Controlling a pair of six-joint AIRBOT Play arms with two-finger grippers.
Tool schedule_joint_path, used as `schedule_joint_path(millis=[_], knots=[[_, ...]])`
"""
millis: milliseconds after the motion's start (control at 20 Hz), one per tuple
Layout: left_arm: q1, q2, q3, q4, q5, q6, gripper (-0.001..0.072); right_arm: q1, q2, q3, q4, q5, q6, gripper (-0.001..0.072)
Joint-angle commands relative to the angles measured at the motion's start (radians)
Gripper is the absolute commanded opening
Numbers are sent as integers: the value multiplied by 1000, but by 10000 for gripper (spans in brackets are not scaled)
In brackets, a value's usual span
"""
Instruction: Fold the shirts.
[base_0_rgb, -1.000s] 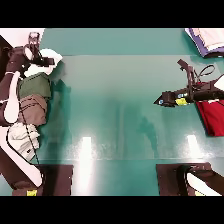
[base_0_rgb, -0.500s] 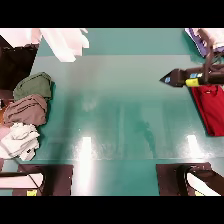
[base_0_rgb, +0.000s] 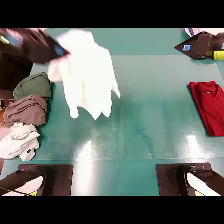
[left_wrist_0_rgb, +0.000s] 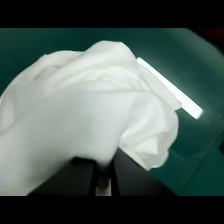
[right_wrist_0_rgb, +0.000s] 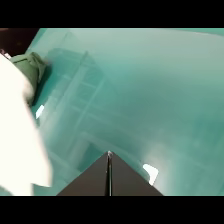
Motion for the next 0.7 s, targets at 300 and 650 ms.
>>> schedule_joint_path(millis=[300, 650], knots=[[92, 14, -486, 141, 85, -106, 599, 0, 0, 49, 0, 120, 0, 19], [31, 145, -931, 15, 161, -103, 601, 0, -5, 48, -2, 117, 0, 19]])
